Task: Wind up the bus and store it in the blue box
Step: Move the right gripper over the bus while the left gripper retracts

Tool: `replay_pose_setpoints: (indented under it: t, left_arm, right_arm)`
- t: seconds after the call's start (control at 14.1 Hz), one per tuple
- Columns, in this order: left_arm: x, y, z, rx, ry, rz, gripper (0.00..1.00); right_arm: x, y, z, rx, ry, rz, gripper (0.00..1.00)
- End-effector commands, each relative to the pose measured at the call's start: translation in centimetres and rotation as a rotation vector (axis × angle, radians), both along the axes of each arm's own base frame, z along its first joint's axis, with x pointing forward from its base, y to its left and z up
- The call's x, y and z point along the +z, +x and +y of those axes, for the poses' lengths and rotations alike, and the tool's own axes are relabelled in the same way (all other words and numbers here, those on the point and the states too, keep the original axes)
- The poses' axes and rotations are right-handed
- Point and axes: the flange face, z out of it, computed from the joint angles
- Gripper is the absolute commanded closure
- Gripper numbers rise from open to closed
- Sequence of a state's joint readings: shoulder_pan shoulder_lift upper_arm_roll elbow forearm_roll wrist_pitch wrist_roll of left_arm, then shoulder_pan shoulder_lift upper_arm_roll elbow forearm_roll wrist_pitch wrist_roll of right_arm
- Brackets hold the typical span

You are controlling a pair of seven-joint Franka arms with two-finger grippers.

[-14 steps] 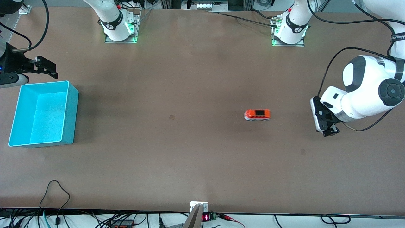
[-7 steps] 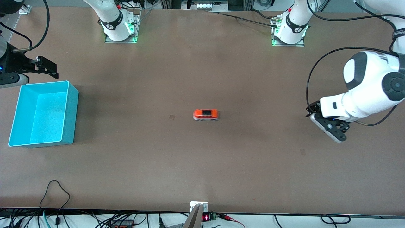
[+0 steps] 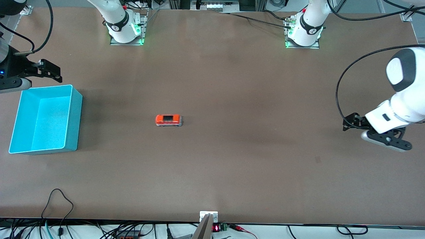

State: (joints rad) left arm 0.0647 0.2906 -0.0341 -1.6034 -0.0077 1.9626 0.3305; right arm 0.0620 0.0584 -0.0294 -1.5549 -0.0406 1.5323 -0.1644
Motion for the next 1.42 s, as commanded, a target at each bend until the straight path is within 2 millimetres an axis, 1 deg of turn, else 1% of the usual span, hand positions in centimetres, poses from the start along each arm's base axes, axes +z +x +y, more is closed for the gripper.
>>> replay_pose_setpoints:
  t: [0.0, 0.07, 0.14, 0.21, 0.43, 0.5, 0.57, 0.64, 0.71, 0.78, 0.85, 0.92, 0.99, 1.06, 1.13, 1.28, 1.35]
  left_arm:
    - [3.8, -0.3, 1.0, 0.077, -0.005, -0.005, 0.00]
    - [4.6, -0.4, 1.2, 0.136, -0.042, -0.006, 0.00]
    - [5.5, -0.8, 1.4, 0.220, -0.080, -0.004, 0.00]
    - [6.1, -1.2, 1.7, 0.277, -0.080, 0.001, 0.00]
    - [7.7, -3.4, 2.5, 0.378, -0.085, 0.076, 0.00]
    - [8.8, -4.0, 2.4, 0.394, -0.090, 0.063, 0.00]
    - [9.1, -4.4, 2.2, 0.396, -0.092, 0.061, 0.00]
    - [9.5, -4.8, 2.1, 0.395, -0.094, 0.054, 0.00]
    - [9.8, -4.9, 1.7, 0.390, -0.097, 0.048, 0.00]
    - [9.9, -4.9, 1.0, 0.383, -0.099, 0.043, 0.00]
    - [10.2, -4.7, -0.1, 0.363, -0.102, 0.037, 0.00]
    - [10.3, -4.5, -1.0, 0.349, -0.104, 0.034, 0.00]
    - [10.0, -4.4, -1.1, 0.352, -0.104, 0.040, 0.00]
    - [10.0, -4.4, -0.8, 0.363, -0.104, 0.040, 0.00]
    - [10.2, -4.5, -0.5, 0.368, -0.105, 0.043, 0.00]
    - [10.6, -5.3, -0.7, 0.400, -0.103, 0.062, 0.00]
    - [10.3, -5.5, -0.8, 0.407, -0.099, 0.082, 0.00]
  right_arm:
    - [-0.8, 0.4, 1.8, 0.032, 0.008, 0.027, 0.00]
    - [-1.6, 0.7, 1.7, 0.033, 0.009, 0.042, 0.00]
    - [-2.0, 0.8, 1.8, 0.035, 0.008, 0.050, 0.00]
    - [-2.5, 1.1, 1.9, 0.035, 0.008, 0.058, 0.00]
    - [-4.0, 1.4, 1.7, 0.019, 0.009, 0.094, 0.00]
    - [-4.3, 1.0, 1.6, 0.022, 0.012, 0.114, 0.00]
    - [-5.2, 0.4, 2.1, 0.020, 0.010, 0.177, 0.00]
    - [-6.1, 0.3, 2.0, 0.018, 0.009, 0.215, 0.00]
    - [-6.1, 0.1, 1.4, 0.016, 0.014, 0.227, 0.00]
    - [-6.7, 0.1, 1.3, 0.018, 0.017, 0.250, 0.00]
    - [-8.1, 0.1, 1.5, 0.021, 0.016, 0.271, 0.00]
    - [-9.1, 0.0, 1.6, 0.024, 0.015, 0.267, 0.00]
    - [-10.3, -0.3, 0.9, 0.019, 0.020, 0.247, 0.00]
    - [-11.6, -1.1, 1.3, 0.058, 0.029, 0.223, 0.00]
    - [-13.1, -1.7, 1.3, 0.123, 0.040, 0.221, 0.00]
    - [-15.7, -2.6, 2.6, 0.324, 0.066, 0.250, 0.00]
    - [-16.8, -2.8, 2.7, 0.410, 0.079, 0.253, 0.00]
